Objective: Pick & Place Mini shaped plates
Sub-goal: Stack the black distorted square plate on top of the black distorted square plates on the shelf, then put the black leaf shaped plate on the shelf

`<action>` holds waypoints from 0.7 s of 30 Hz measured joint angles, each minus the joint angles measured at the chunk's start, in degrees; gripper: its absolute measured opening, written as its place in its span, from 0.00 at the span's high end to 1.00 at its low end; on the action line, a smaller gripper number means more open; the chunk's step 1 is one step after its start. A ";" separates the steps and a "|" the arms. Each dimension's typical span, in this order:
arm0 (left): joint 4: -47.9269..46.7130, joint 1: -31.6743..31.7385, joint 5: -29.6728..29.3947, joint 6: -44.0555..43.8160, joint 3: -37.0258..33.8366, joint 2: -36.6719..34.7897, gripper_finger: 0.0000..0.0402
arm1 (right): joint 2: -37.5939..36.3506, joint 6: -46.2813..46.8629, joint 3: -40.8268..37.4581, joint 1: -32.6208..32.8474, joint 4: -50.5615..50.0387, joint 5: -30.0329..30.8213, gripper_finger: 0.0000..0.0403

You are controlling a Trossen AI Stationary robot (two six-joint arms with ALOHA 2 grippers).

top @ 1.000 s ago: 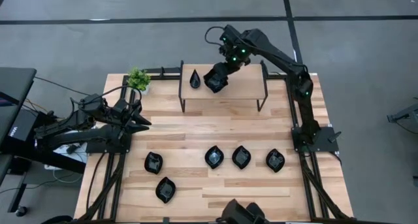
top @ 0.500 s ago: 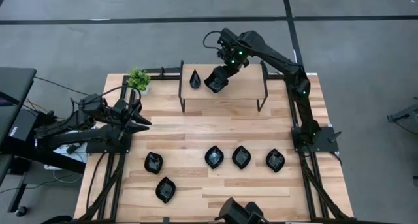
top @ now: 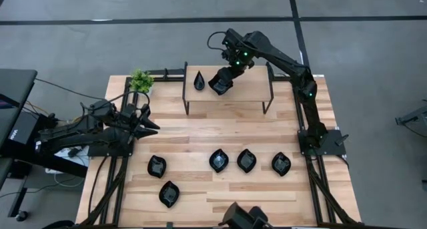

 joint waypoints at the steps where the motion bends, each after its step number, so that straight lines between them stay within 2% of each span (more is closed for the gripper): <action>1: 0.12 0.00 -0.01 -0.01 -0.01 0.00 0.78 | 0.00 0.00 0.00 0.05 -0.01 0.00 0.99; 14: 0.50 0.01 -0.01 -0.04 -0.01 0.00 0.78 | -0.16 0.33 0.00 0.58 -3.19 -0.15 0.77; 21: 0.52 0.01 0.01 -0.04 -0.01 0.00 0.78 | -0.41 1.39 2.06 -1.57 -8.12 0.02 0.75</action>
